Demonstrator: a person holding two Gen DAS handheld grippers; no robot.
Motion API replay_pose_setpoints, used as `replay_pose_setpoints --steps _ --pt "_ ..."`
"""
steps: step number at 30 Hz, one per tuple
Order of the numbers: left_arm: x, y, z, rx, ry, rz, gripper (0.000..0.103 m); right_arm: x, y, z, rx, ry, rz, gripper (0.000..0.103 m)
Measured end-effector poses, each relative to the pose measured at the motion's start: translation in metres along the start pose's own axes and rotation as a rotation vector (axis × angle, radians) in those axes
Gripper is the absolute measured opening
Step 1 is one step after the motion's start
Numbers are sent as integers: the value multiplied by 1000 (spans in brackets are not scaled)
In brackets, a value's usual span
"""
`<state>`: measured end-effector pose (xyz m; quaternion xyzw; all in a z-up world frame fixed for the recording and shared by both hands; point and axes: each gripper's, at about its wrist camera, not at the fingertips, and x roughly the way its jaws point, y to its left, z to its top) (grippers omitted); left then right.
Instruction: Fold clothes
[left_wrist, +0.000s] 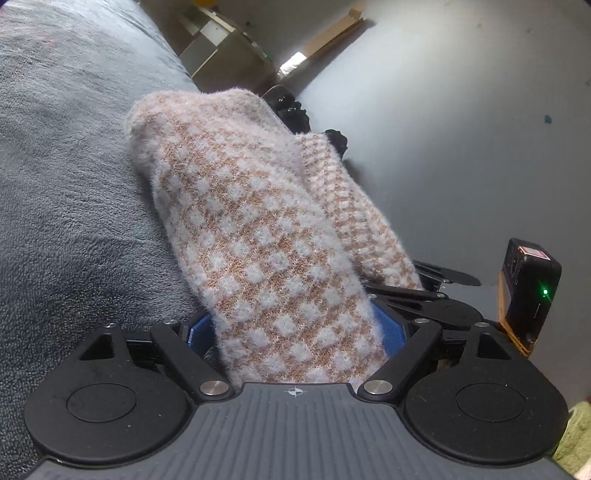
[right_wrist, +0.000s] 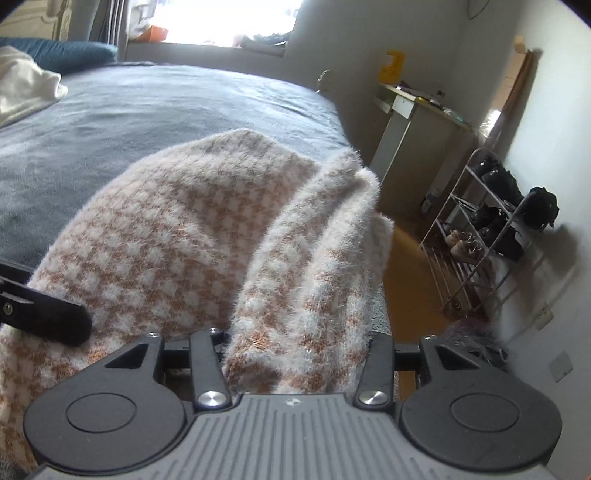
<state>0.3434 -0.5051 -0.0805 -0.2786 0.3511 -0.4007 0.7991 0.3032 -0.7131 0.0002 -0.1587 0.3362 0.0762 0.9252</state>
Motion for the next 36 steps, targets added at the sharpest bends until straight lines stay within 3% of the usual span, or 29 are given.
replay_pose_setpoints --steps 5,8,17,23,30,36 --pt "-15 1 13 -30 2 -31 83 -24 11 12 -15 -36 -41 44" --pt "-39 -2 20 -36 -13 -38 83 -41 18 26 -26 -58 -22 44" --pt "-114 2 15 -22 -45 17 83 -70 61 47 -68 -159 144 44" --pt "-103 38 -13 -84 3 29 83 -40 85 20 -54 -88 217 46" --pt "-122 14 1 -66 -10 15 83 -60 68 16 53 -134 256 45" --pt "-116 38 -17 -71 21 31 85 -46 65 0 104 -113 293 47"
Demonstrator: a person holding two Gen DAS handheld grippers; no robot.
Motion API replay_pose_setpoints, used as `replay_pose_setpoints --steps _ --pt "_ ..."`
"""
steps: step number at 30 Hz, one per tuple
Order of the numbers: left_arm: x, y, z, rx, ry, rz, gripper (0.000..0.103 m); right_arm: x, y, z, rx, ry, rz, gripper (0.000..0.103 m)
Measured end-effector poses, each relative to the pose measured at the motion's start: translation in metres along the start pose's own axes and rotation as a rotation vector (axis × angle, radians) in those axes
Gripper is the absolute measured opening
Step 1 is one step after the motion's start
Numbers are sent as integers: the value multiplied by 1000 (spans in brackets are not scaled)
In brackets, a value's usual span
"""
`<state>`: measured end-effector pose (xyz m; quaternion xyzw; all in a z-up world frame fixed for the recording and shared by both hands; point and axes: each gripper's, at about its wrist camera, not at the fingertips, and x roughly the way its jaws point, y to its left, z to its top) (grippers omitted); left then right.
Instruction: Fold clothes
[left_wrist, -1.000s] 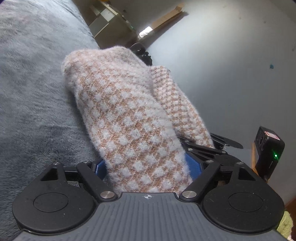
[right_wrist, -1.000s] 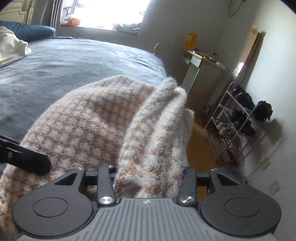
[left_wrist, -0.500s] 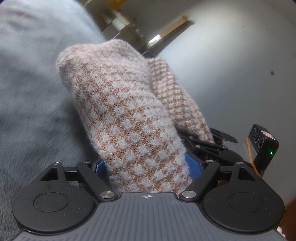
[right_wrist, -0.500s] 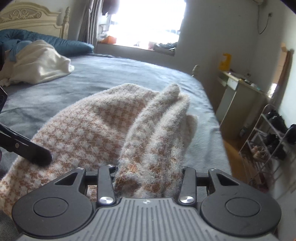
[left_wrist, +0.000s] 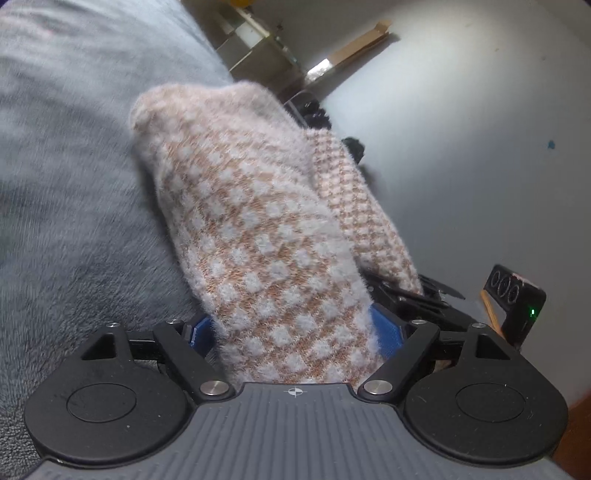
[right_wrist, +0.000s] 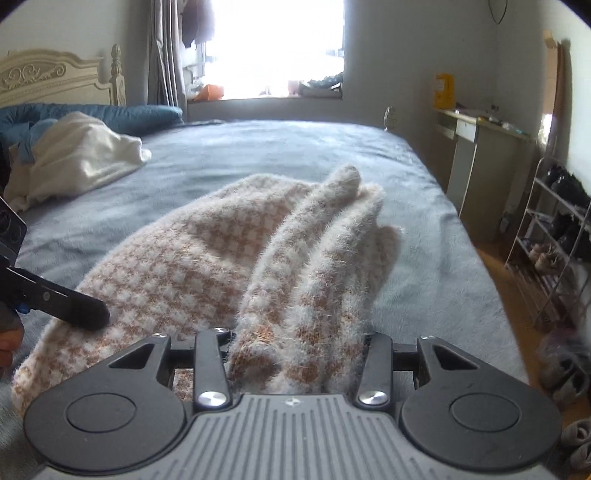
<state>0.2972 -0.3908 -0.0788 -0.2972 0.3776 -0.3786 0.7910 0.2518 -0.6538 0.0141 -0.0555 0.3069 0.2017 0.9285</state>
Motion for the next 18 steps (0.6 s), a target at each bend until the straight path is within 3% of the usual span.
replay_pose_setpoints --steps 2,4,7,11,15,17,18 --pt "-1 -1 -4 26 -23 -9 86 4 -12 -9 80 -4 9 59" --pt "-2 -2 -3 21 -16 -10 86 0 -27 -11 162 -9 38 61" --pt "-8 0 -1 4 -8 -16 86 -11 -51 -11 269 6 59 75" --pt "-29 -1 -2 18 -34 -17 86 -40 -73 -6 344 -59 -40 94" --pt "-63 -11 8 89 -130 -15 86 -82 -75 3 397 -224 -186 89" --pt "-67 -20 22 165 -189 -13 86 -92 -51 14 321 -246 -261 57" --pt "-59 -28 34 198 -201 -9 87 -95 -38 18 279 -252 -293 55"
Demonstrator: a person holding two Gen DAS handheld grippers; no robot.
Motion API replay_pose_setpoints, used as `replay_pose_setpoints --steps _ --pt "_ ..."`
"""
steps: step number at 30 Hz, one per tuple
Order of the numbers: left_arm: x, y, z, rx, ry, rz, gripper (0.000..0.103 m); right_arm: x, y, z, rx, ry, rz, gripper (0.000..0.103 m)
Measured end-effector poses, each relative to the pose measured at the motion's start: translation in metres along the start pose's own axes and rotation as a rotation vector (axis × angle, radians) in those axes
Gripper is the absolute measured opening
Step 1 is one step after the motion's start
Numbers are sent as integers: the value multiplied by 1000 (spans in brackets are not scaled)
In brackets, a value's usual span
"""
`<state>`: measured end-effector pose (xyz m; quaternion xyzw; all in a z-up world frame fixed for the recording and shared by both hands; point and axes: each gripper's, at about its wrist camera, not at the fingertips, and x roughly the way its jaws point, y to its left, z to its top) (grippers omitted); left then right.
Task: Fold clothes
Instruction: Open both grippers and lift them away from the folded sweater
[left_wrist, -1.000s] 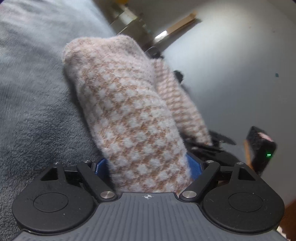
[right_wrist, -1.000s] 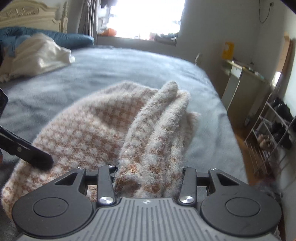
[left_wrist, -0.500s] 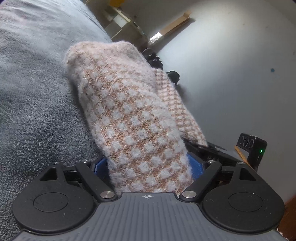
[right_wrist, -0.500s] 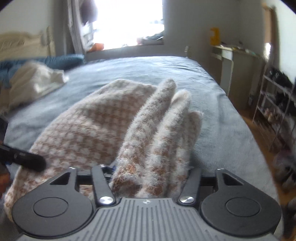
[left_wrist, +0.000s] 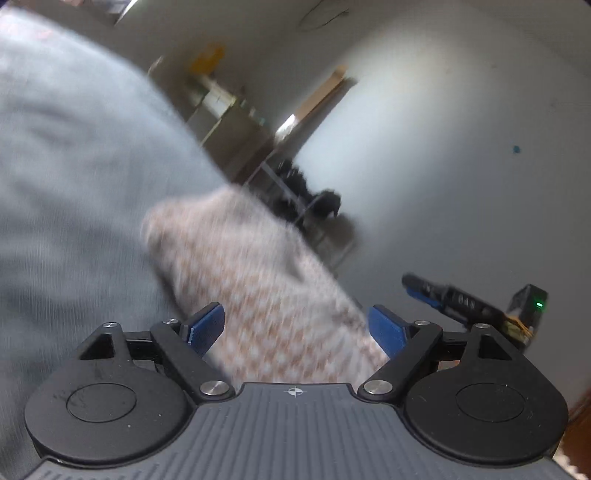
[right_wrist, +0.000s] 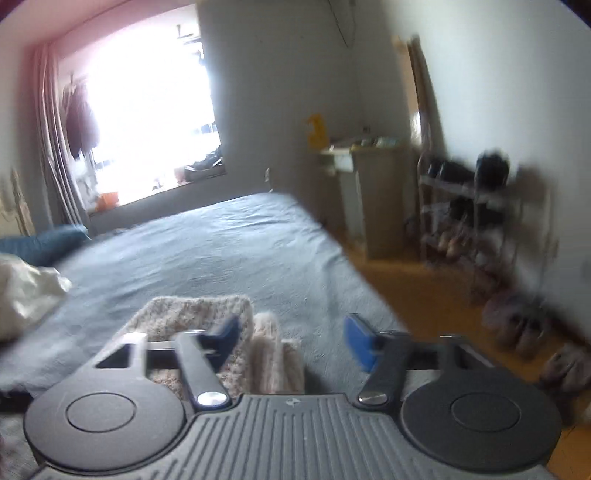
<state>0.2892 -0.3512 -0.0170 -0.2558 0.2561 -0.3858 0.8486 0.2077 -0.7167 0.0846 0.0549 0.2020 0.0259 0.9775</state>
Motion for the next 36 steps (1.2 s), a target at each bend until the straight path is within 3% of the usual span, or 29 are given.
replay_pose_setpoints --steps 2,6,9,11,15,19,24,29,33,36 --pt "28 -9 25 62 -2 5 87 -6 37 -5 -112 -2 -21 36" --pt "69 -18 46 245 11 84 85 -3 89 -31 -213 27 -74 31" --pt "112 -8 42 348 97 182 82 18 94 -64 -212 116 -178 31" --pt "123 -3 26 427 115 205 82 39 87 -98 -202 189 -246 31" --pt "115 -14 8 541 98 238 87 39 74 -118 -111 125 -235 31" --pt "108 -25 17 570 95 239 87 32 70 -108 -97 142 -227 30" --pt "111 -56 38 678 73 178 88 -21 72 -78 -71 86 -222 30" --pt "185 -44 37 661 305 322 85 4 71 -107 -117 255 -259 30" --pt "175 -48 45 645 286 322 84 9 78 -111 -152 260 -281 30" --pt "137 -54 57 637 231 303 84 -22 88 -94 -190 182 -329 30"
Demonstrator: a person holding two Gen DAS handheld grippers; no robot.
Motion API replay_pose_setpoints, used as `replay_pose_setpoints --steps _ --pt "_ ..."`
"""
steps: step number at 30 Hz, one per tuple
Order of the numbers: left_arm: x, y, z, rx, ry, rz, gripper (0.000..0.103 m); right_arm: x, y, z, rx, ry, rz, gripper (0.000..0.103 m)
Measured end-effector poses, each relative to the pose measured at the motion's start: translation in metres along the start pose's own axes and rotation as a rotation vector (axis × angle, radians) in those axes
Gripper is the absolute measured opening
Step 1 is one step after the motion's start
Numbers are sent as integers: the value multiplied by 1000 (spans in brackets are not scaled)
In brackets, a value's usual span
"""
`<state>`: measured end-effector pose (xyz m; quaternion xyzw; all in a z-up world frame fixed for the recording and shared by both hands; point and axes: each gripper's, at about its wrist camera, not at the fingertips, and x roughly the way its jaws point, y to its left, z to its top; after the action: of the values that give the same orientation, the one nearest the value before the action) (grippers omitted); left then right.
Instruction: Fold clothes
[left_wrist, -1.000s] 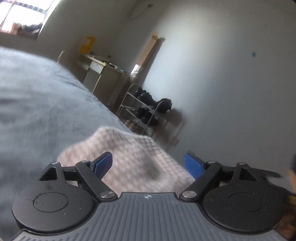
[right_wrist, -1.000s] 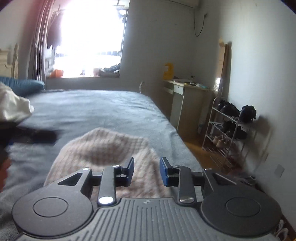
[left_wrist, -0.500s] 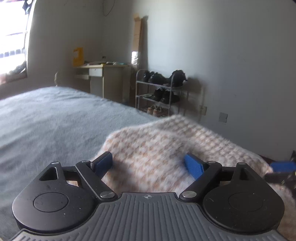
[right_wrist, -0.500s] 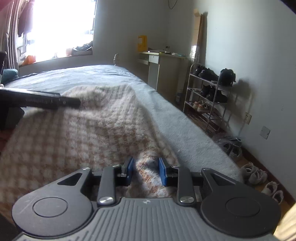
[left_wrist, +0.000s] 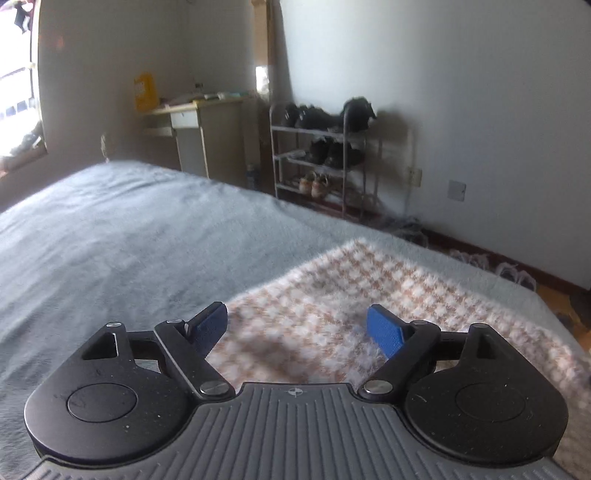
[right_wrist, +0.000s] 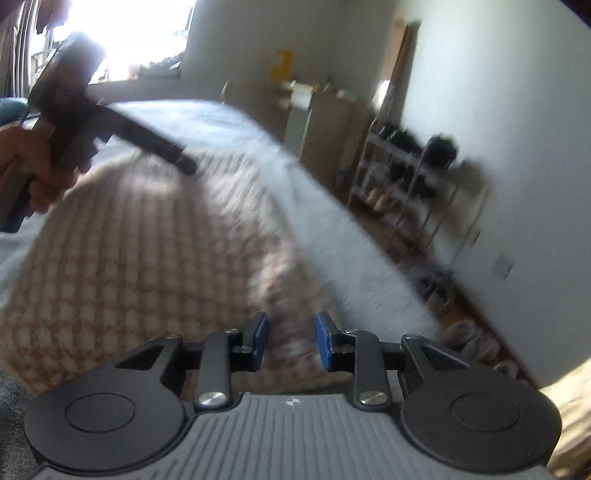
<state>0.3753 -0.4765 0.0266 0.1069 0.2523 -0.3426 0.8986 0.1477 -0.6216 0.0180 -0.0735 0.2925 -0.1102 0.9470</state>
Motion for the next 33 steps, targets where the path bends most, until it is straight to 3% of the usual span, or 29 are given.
replay_pose_setpoints --steps 5,9,12,15,18,21,24,26,27,33 --pt "-89 12 -18 -25 -114 -104 84 -101 -19 9 63 -177 12 34" --pt "-138 -7 -52 -9 -149 -222 85 -137 -12 2 110 -176 123 37" --pt "-142 -39 -80 74 -110 -268 85 -126 0 -7 151 -137 163 37" --pt "-121 -64 -102 104 1 -229 84 -90 8 -8 175 -93 124 37" --pt "-103 -60 -109 -4 41 -216 91 -37 13 -14 256 7 145 36" --pt "-109 -48 -105 -84 63 -193 87 10 14 -28 369 146 172 35" --pt "-144 -37 -106 -116 31 -139 87 -28 19 -30 439 78 135 38" --pt "-168 -36 -113 -130 25 -90 89 -57 29 -36 455 43 111 55" --pt "-179 -35 -117 -137 24 -65 90 -70 35 -40 459 29 99 55" --pt "-225 -33 -154 -199 42 56 96 -122 79 -65 423 40 53 74"
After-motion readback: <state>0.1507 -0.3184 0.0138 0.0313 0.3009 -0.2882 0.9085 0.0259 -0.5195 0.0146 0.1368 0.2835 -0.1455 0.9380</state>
